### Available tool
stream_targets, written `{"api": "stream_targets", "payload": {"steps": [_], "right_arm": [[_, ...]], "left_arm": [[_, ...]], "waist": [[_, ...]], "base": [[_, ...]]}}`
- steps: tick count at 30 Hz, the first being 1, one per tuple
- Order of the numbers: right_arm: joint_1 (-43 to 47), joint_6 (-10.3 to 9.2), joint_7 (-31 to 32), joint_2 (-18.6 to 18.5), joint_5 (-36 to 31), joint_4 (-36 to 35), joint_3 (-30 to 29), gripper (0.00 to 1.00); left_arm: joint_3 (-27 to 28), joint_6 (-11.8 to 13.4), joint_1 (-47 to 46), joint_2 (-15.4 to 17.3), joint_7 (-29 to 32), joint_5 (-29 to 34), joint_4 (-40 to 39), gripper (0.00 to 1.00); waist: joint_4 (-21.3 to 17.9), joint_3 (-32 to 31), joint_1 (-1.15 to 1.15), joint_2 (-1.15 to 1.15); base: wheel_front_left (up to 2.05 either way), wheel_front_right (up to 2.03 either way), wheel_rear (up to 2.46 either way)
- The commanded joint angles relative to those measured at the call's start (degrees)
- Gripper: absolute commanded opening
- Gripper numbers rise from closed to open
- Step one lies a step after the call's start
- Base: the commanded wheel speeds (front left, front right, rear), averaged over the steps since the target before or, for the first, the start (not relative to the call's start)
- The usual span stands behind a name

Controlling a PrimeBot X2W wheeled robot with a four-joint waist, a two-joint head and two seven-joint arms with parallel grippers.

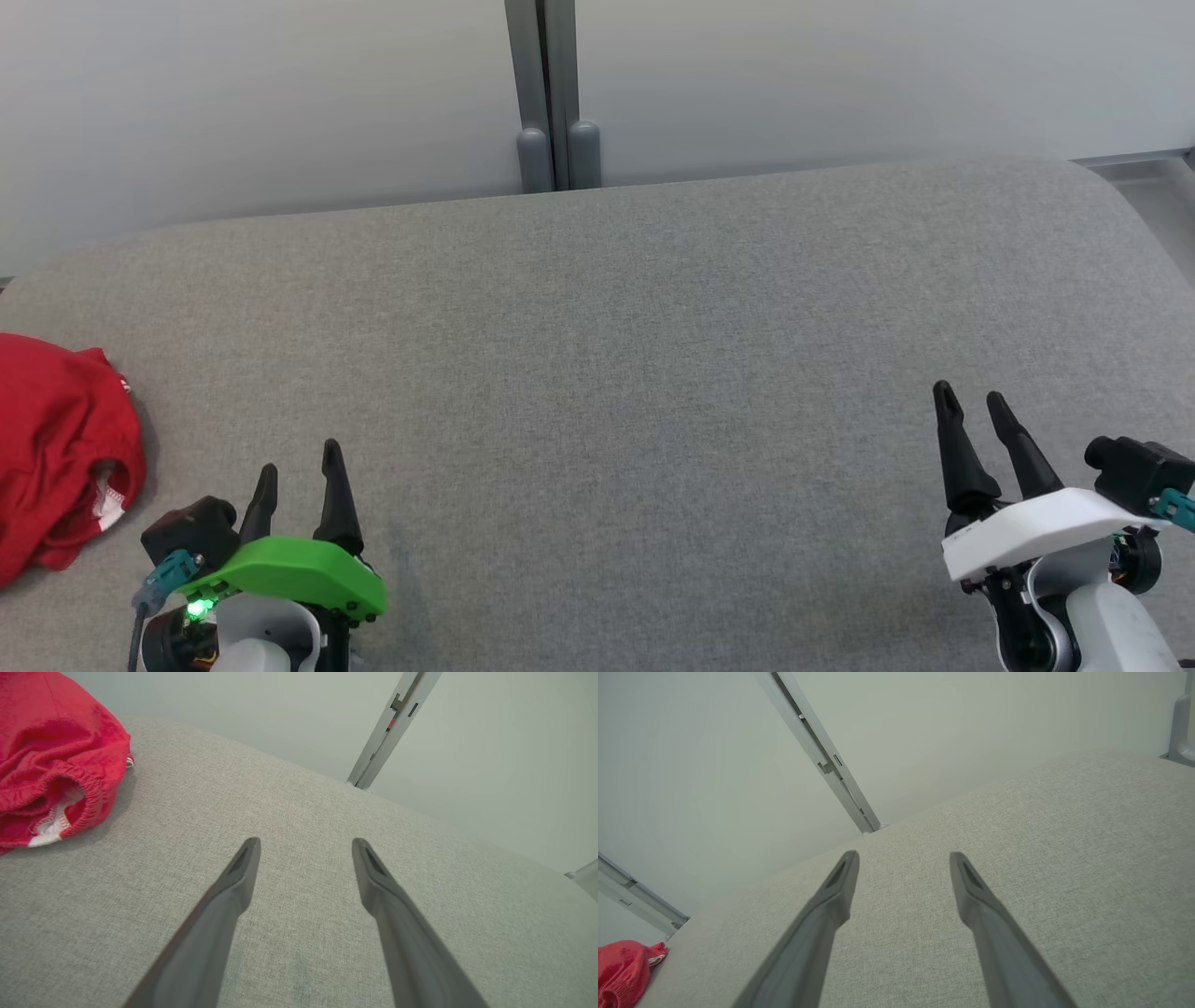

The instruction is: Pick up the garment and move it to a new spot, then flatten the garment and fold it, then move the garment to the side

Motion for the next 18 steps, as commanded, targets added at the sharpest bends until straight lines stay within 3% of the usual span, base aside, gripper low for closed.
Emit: {"api": "stream_targets", "payload": {"steps": [1,18], "right_arm": [[-0.33,0.02,-0.69,-0.2,-1.97,-0.03,0.46,1.0],[1.12,0.02,-3.14,1.11,-12.77,2.0,-0.02,1.0]], "left_arm": [[-0.35,0.32,-1.02,0.47,-0.67,1.75,-0.06,1.0],[-0.07,-1.9,1.66,-0.27,-3.09,10.35,-1.14,1.0]], "waist": [[0.1,0.03,0.0,0.0],[0.19,-0.19,0.0,0.0]], "base": [[0.0,0.0,0.0],[0.0,0.0,0.0]]}}
